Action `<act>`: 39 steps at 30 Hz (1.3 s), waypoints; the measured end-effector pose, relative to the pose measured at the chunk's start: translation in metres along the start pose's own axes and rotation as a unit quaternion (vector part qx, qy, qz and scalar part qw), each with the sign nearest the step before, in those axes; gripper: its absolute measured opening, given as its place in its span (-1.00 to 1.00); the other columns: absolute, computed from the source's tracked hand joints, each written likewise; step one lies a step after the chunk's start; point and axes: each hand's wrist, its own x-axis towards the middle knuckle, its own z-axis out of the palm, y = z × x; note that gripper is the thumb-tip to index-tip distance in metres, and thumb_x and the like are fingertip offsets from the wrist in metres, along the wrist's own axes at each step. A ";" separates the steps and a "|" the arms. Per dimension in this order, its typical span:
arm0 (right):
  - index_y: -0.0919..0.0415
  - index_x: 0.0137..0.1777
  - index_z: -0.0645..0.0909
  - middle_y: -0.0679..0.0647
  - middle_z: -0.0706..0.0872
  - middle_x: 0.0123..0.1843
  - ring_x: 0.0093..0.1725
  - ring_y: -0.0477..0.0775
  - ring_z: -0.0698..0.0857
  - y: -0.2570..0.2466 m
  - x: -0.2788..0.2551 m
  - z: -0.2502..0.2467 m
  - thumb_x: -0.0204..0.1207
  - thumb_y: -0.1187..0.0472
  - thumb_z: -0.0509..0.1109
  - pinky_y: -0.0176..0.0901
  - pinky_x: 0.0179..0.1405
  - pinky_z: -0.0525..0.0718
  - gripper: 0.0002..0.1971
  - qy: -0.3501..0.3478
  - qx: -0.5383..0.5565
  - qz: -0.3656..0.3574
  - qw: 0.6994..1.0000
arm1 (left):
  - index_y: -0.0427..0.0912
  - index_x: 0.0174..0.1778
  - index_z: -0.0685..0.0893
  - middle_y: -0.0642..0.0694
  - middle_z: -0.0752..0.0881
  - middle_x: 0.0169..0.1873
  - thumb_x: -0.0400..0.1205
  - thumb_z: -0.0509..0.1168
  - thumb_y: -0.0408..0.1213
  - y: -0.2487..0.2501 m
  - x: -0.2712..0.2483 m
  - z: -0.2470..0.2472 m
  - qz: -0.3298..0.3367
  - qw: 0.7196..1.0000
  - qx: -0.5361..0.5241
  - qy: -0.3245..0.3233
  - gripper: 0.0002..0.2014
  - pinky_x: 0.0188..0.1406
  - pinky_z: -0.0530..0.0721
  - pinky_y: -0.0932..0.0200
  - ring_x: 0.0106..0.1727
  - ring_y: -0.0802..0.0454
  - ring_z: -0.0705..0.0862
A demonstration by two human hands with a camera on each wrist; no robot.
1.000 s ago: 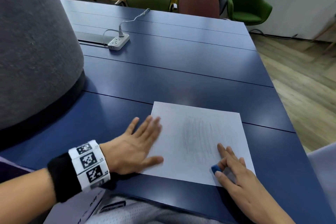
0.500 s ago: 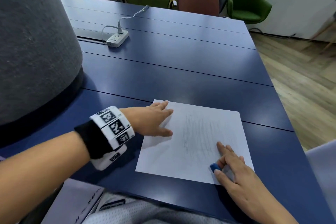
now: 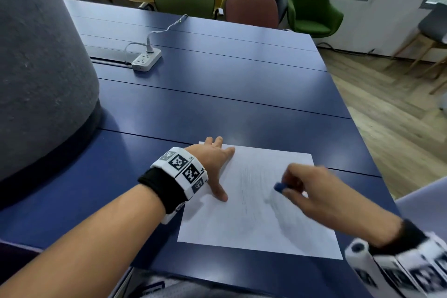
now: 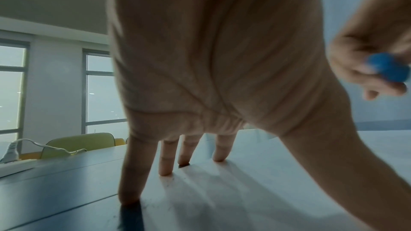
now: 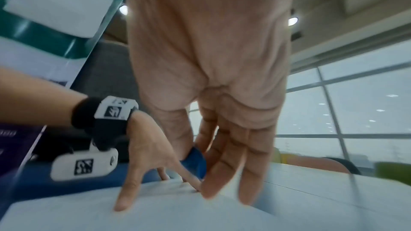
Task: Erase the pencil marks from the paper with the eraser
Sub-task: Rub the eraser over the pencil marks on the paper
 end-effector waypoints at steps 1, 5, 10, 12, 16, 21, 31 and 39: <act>0.06 -0.24 0.53 -0.14 0.63 -0.32 -0.33 -0.12 0.59 -0.002 0.016 -0.002 0.58 0.01 0.37 -0.11 -0.28 0.63 -0.79 0.010 -0.016 -0.016 1.000 | 0.03 0.72 -0.07 -0.17 -0.10 0.71 0.22 0.61 0.26 0.000 0.000 0.001 -0.003 1.000 -0.002 -0.005 0.29 0.51 0.32 -0.21 0.69 -0.21 -0.02; 0.18 -0.17 0.61 -0.05 0.61 -0.20 -0.26 -0.02 0.56 -0.002 0.077 0.007 0.57 0.16 0.39 -0.16 -0.23 0.52 -0.88 -0.008 -0.077 -0.042 0.996 | 0.04 0.72 -0.20 -0.14 -0.24 0.71 0.22 0.62 0.25 0.001 -0.001 0.005 -0.008 1.000 -0.010 -0.011 0.36 0.56 0.25 -0.19 0.71 -0.19 -0.14; 0.20 -0.17 0.65 0.07 0.74 -0.12 -0.15 0.10 0.67 -0.003 0.118 0.019 0.52 0.22 0.41 -0.03 -0.14 0.68 -0.92 -0.030 -0.075 -0.062 0.995 | 0.03 0.72 -0.16 -0.14 -0.22 0.71 0.21 0.62 0.24 0.000 -0.002 0.006 -0.006 1.000 -0.016 -0.007 0.35 0.53 0.30 -0.19 0.71 -0.19 -0.12; 0.20 -0.19 0.64 0.06 0.72 -0.15 -0.18 0.09 0.64 -0.003 0.125 0.021 0.52 0.19 0.42 -0.05 -0.16 0.65 -0.90 -0.032 -0.089 -0.062 0.994 | 0.02 0.72 -0.15 -0.15 -0.20 0.71 0.20 0.62 0.25 0.000 -0.001 0.005 -0.005 1.000 -0.012 0.000 0.35 0.51 0.32 -0.18 0.70 -0.19 -0.09; 0.24 -0.18 0.71 -0.08 0.67 -0.29 -0.32 -0.06 0.61 0.000 0.121 0.025 0.44 0.23 0.49 -0.26 -0.31 0.59 -0.93 -0.093 -0.063 -0.084 0.990 | 0.01 0.72 -0.13 -0.17 -0.20 0.71 0.20 0.63 0.24 -0.001 0.001 0.008 -0.002 1.000 -0.016 0.000 0.35 0.54 0.29 -0.17 0.70 -0.21 -0.10; 0.20 -0.22 0.70 0.02 0.73 -0.25 -0.26 0.06 0.67 0.003 0.130 0.022 0.44 0.18 0.51 -0.07 -0.24 0.68 -0.89 -0.074 -0.067 -0.062 0.993 | 0.03 0.72 -0.16 -0.15 -0.21 0.71 0.20 0.62 0.25 0.000 0.001 0.008 -0.004 1.000 -0.013 0.001 0.35 0.54 0.29 -0.18 0.70 -0.21 -0.10; 0.22 -0.23 0.69 0.05 0.76 -0.27 -0.27 0.06 0.70 -0.001 0.133 0.020 0.45 0.16 0.52 -0.08 -0.27 0.66 -0.86 -0.089 -0.050 -0.056 0.993 | 0.01 0.72 -0.12 -0.16 -0.19 0.71 0.22 0.62 0.23 0.001 -0.002 0.006 -0.001 1.000 -0.012 0.004 0.33 0.52 0.31 -0.17 0.70 -0.22 -0.07; 0.16 -0.25 0.69 -0.18 0.69 -0.38 -0.49 -0.25 0.60 -0.004 0.126 0.022 0.44 0.28 0.52 -0.39 -0.46 0.51 -0.92 -0.162 -0.005 -0.065 0.985 | 0.02 0.72 -0.15 -0.16 -0.21 0.71 0.22 0.62 0.24 0.000 -0.001 0.007 -0.002 1.000 -0.014 0.001 0.34 0.53 0.30 -0.16 0.70 -0.21 -0.10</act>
